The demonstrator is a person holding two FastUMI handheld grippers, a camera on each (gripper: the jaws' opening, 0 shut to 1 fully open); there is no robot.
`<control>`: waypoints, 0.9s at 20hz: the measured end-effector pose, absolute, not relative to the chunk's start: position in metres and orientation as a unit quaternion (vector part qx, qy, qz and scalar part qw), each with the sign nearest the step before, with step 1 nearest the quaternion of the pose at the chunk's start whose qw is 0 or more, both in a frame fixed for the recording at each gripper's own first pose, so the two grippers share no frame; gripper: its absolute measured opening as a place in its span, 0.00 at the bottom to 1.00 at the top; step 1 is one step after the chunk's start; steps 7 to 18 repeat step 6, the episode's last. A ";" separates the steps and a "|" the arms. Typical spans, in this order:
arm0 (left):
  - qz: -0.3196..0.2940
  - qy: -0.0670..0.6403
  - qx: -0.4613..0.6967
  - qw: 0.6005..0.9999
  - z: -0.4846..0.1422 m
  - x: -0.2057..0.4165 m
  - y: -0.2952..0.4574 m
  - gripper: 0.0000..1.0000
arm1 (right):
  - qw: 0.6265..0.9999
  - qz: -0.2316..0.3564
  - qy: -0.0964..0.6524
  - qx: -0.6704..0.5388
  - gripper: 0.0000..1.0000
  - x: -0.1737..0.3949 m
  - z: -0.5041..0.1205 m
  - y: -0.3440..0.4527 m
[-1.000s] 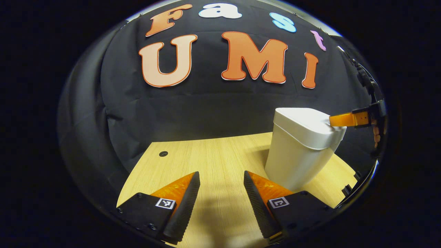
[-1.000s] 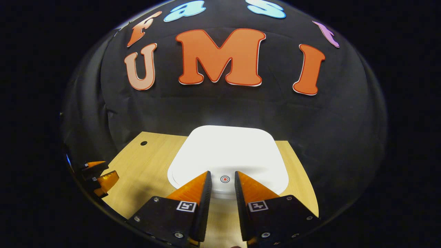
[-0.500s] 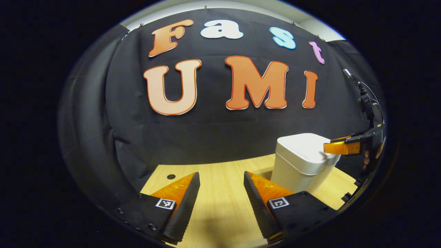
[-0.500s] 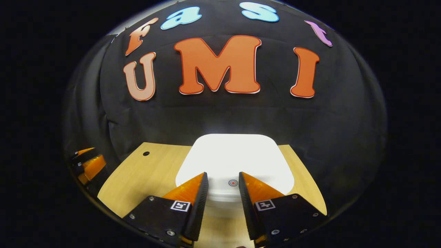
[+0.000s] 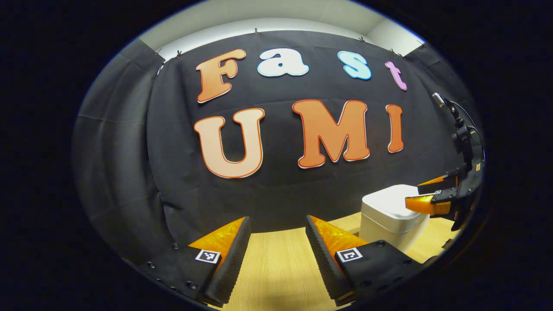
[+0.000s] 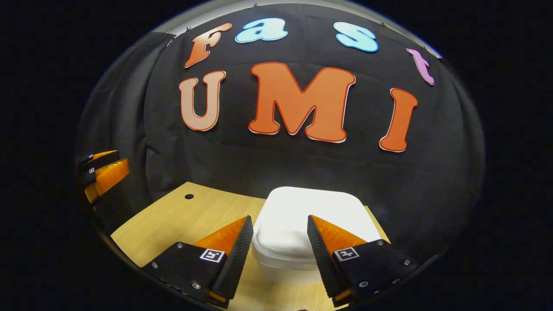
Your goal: Press the lid of the desktop garbage bin to open it, pick up the crumpled paper on the desktop and throw it into the bin, then pick up the pop can on the desktop and drop it into the bin, and finally close the garbage bin lid.
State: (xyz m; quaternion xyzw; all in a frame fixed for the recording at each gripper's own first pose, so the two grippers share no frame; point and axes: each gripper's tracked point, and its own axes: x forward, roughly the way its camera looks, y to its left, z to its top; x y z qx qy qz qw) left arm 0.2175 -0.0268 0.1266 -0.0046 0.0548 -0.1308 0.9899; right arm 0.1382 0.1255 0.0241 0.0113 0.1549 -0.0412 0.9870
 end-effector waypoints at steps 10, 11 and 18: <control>-0.114 0.022 -0.013 0.993 0.151 0.222 -0.010 0.85 | 0.995 -0.034 0.088 0.003 0.81 0.147 0.056 0.151; -0.114 0.022 -0.013 0.993 0.151 0.222 -0.010 0.85 | 0.995 -0.034 0.088 0.003 0.81 0.147 0.056 0.151; -0.114 0.022 -0.013 0.993 0.151 0.222 -0.010 0.85 | 0.995 -0.034 0.088 0.003 0.81 0.147 0.056 0.151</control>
